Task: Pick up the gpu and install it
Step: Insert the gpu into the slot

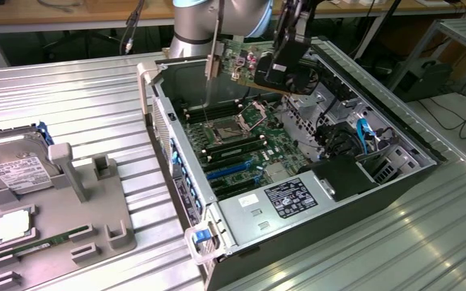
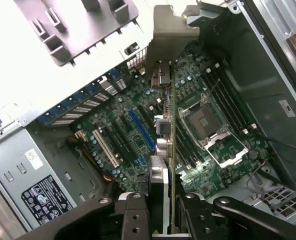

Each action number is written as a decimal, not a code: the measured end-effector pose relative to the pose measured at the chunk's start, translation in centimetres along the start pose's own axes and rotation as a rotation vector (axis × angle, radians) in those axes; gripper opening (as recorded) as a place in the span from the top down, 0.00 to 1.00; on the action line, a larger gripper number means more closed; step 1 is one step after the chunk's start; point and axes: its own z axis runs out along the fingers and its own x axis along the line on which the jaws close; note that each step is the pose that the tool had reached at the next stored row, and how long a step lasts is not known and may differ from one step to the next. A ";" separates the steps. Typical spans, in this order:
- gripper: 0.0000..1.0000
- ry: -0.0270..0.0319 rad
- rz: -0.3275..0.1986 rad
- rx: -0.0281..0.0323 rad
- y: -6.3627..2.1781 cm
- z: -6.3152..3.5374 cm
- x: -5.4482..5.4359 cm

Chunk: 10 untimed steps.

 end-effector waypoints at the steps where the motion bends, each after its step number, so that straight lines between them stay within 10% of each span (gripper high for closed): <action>1: 0.72 0.0011 -0.022 -0.0003 0.00 0.00 0.0; 10: 0.72 0.0087 -0.171 -0.0023 -0.01 0.01 0.0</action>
